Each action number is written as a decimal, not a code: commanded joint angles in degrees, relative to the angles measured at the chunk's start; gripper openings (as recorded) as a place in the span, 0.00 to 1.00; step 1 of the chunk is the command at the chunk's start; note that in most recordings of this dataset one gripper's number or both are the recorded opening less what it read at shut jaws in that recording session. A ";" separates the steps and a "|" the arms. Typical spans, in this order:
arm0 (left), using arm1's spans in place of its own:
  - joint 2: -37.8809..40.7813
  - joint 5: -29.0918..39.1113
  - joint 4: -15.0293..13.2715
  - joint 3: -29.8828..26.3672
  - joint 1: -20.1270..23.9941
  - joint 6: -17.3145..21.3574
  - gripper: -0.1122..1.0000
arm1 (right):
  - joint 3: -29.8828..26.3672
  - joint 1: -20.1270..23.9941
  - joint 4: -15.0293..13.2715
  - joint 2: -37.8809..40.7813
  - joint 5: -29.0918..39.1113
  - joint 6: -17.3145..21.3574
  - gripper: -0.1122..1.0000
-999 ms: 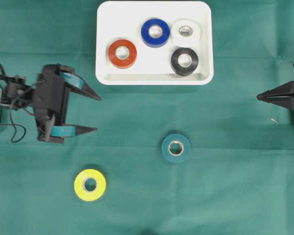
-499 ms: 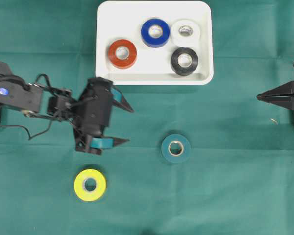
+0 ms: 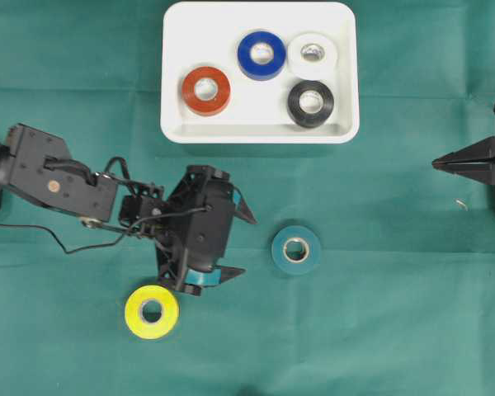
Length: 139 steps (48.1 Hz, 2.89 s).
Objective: Put the tape into the white case with the left arm.
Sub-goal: 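Reach the left gripper over the teal tape roll, then lower the left gripper into the teal roll's hole and close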
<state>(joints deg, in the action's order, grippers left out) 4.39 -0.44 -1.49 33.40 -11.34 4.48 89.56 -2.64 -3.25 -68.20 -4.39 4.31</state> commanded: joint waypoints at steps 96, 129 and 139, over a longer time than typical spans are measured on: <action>20.57 9.49 0.26 -22.06 -1.58 2.99 1.00 | -0.53 -0.09 -0.09 0.35 -0.79 0.00 0.02; 18.90 10.72 0.26 -21.53 -1.93 3.25 0.33 | -0.53 -0.09 -0.09 0.35 -0.88 0.00 0.02; 13.97 14.50 0.26 -20.57 -2.11 3.25 0.33 | -0.53 -0.09 -0.09 0.35 -0.88 0.00 0.02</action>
<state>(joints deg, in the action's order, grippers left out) 22.76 13.36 -1.32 13.18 -13.18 7.65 89.65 -2.64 -3.25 -68.20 -4.66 4.31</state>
